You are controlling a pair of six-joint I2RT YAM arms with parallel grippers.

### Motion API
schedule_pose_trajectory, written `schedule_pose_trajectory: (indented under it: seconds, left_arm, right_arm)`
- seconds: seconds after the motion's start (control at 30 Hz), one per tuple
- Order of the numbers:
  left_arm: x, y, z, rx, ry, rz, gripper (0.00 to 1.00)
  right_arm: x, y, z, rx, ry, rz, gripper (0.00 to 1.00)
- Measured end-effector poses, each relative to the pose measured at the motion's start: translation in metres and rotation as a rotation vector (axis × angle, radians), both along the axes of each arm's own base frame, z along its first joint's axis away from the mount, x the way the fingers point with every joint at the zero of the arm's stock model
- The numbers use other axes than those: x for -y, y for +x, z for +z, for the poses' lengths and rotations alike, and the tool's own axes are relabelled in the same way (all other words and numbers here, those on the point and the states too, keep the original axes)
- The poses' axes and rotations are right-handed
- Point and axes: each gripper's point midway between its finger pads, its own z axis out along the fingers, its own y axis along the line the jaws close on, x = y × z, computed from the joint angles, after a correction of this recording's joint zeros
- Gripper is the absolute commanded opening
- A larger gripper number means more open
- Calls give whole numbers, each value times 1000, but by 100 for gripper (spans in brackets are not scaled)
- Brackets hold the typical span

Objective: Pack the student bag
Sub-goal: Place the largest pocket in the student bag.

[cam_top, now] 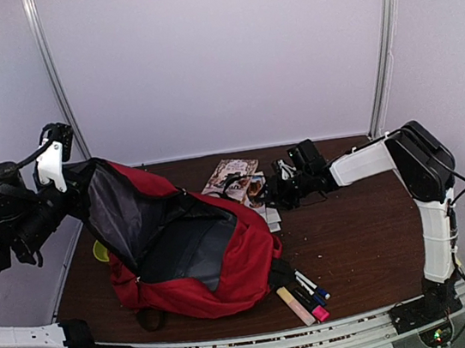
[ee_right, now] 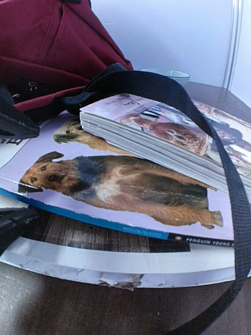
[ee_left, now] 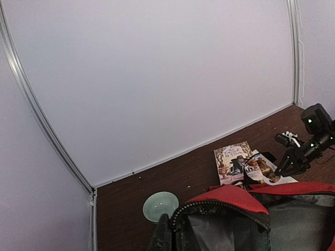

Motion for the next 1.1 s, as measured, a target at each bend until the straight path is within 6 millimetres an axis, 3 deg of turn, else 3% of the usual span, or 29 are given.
schedule_pose_trajectory:
  seconds: [0.2, 0.4, 0.53, 0.6, 0.77, 0.9, 1.1]
  left_arm:
    - [1, 13, -12, -15, 32, 33, 0]
    - [-8, 62, -46, -131, 87, 130, 0]
    - [1, 83, -67, -201, 132, 114, 0]
    - [3, 88, -74, -224, 139, 104, 0]
    - [-6, 97, -87, -263, 146, 122, 0]
    - [-16, 98, -96, -281, 143, 134, 0]
    - [-22, 112, -104, -319, 133, 121, 0]
  right_arm:
    - [-2, 6, 1, -3, 22, -68, 46]
    - [1, 11, 0, -1, 32, -120, 44]
    - [11, 7, 4, 23, -10, -140, 41]
    - [18, 5, 12, 49, -47, -147, 40]
    - [28, 11, 57, 172, -87, -163, 35]
    - [18, 24, 81, 213, -44, -169, 33]
    - [-16, 32, 64, 159, -12, -151, 34]
